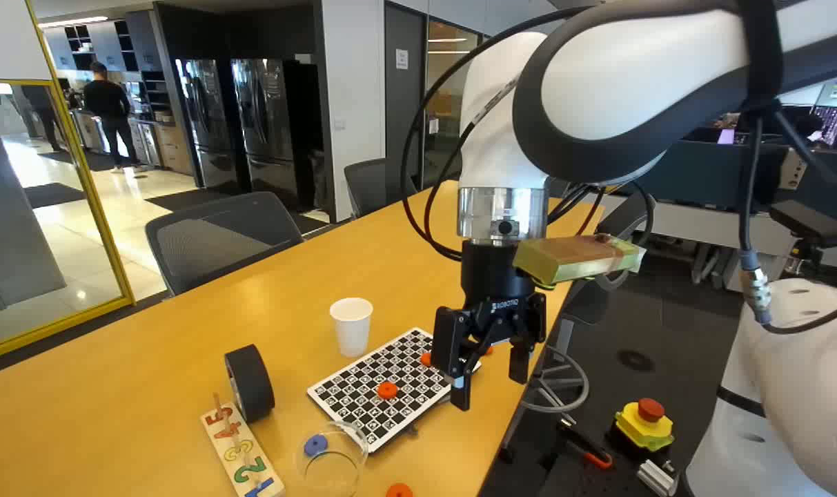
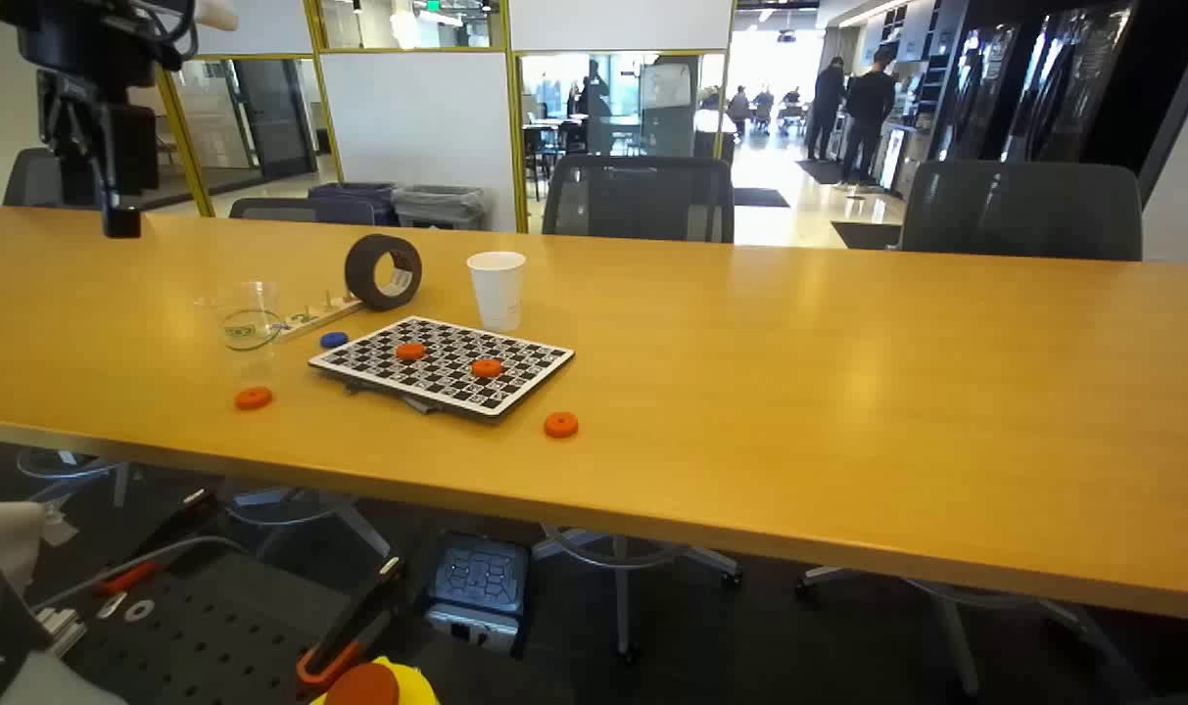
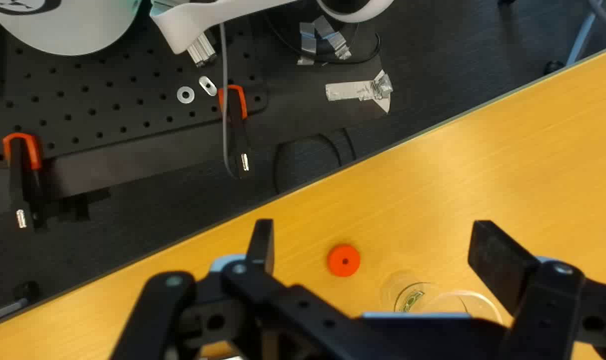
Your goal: Pick up the blue and yellow objects from the table and put them in the cups
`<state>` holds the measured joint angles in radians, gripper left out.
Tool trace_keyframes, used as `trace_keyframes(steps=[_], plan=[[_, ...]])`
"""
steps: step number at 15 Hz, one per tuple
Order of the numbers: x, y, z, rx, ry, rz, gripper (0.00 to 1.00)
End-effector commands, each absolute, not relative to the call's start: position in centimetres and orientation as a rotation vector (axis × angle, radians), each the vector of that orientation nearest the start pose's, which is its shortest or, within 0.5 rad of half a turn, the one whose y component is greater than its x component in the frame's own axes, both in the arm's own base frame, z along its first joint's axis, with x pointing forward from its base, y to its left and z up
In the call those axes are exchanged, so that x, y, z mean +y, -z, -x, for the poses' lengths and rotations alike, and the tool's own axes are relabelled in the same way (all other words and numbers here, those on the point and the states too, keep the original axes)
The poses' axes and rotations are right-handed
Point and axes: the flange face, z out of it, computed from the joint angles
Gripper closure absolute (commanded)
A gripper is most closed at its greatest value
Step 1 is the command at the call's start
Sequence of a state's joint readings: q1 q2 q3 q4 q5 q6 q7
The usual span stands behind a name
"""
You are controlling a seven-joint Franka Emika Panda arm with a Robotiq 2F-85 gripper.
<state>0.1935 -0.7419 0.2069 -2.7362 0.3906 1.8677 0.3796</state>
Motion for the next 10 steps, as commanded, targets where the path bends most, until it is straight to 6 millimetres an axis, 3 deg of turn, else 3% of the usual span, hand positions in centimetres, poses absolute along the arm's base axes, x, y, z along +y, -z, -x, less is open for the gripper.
trace_keyframes(steps=[1,6,10], plan=[[14.4,-42.1,-27.6,0.268,-0.289,2.948,0.0],[14.4,-42.3,-27.7,0.266,-0.283,2.947,0.0],[14.8,-40.6,-28.0,0.221,-0.299,2.964,0.0]])
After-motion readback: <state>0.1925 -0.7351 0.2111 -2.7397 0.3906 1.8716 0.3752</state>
